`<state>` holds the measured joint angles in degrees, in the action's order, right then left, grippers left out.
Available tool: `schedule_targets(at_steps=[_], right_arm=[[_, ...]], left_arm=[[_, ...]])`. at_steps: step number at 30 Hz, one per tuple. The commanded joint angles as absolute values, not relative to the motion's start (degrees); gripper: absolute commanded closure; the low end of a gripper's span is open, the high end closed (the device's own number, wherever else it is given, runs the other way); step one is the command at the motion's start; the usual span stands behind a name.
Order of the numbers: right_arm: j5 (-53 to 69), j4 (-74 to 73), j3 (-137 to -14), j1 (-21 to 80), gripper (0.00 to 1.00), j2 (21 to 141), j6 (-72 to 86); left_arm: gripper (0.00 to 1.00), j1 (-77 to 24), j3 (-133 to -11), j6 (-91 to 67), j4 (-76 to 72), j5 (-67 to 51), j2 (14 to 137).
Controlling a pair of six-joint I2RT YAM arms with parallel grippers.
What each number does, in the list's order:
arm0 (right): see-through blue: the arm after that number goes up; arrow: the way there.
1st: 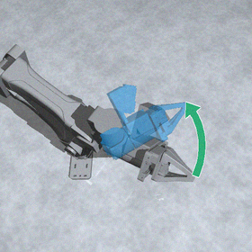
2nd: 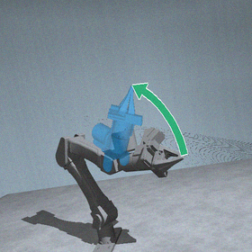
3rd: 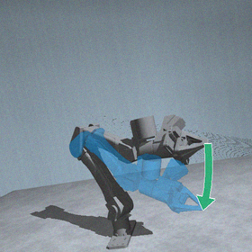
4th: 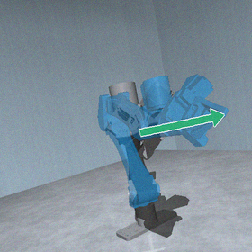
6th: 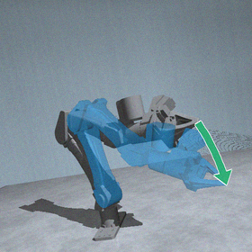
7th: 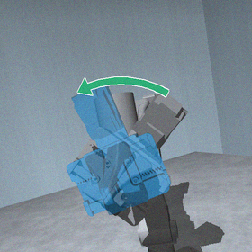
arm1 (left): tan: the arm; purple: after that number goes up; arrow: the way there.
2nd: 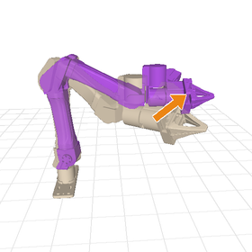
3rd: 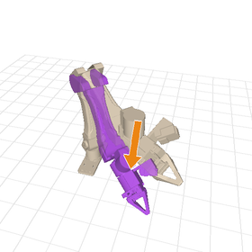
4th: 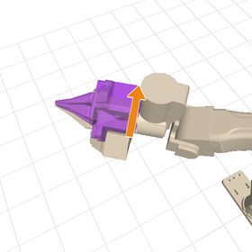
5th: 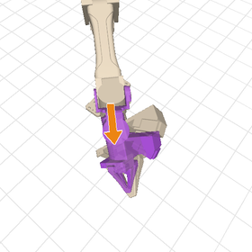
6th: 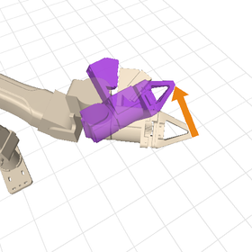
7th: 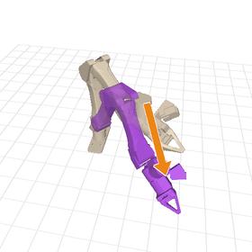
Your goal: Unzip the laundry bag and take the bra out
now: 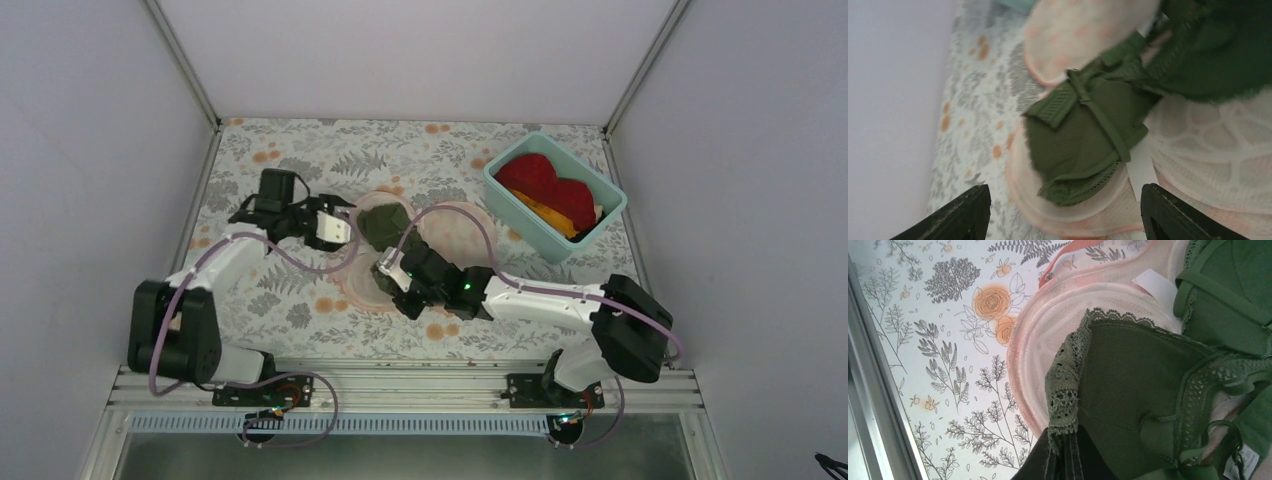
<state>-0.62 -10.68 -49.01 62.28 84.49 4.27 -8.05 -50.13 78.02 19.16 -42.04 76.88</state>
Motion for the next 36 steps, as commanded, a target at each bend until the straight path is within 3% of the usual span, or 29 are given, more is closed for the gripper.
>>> schedule_targets(at_steps=[1, 4, 11, 17, 19, 21, 24, 25, 30, 36], right_arm=[[4.3, -7.3, -47.6, 60.2, 0.96, 81.8, 2.7], [5.1, -7.8, -47.1, 59.2, 0.96, 81.0, 2.2], [9.1, -8.3, -45.7, 56.2, 0.96, 78.3, 1.6], [10.9, -8.7, -45.7, 53.9, 0.96, 77.7, 0.7], [11.4, -8.9, -45.7, 53.1, 0.96, 77.2, 0.6], [11.9, -9.2, -45.7, 52.3, 0.96, 76.5, 0.4], [12.0, -10.0, -46.1, 50.8, 0.96, 74.6, 0.3], [12.2, -10.4, -46.3, 50.2, 0.96, 73.8, 0.4], [13.6, -15.1, -49.2, 46.6, 0.96, 70.2, 0.0], [17.7, -20.8, -53.3, 37.8, 0.96, 65.8, 0.3]], left_arm=[[0.26, -11.2, -50.3, 99.3, 13.6, -40.0, 83.8], [0.29, -12.5, -51.9, 102.7, 7.9, -36.6, 89.1], [0.31, -12.6, -55.8, 121.9, 11.1, -33.1, 98.0], [0.33, -13.5, -58.4, 123.8, 9.2, -32.6, 102.8], [0.42, -14.0, -59.2, 123.1, 8.9, -32.2, 103.8], [0.58, -14.5, -59.4, 123.6, 9.0, -31.4, 104.2], [0.91, -14.9, -59.7, 124.2, 10.0, -31.3, 103.7], [0.97, -15.0, -59.8, 123.7, 10.2, -31.3, 103.3], [0.98, -15.0, -61.8, 119.9, 14.3, -30.4, 99.4], [0.98, -16.8, -73.6, 108.2, 32.3, -27.9, 96.5]])
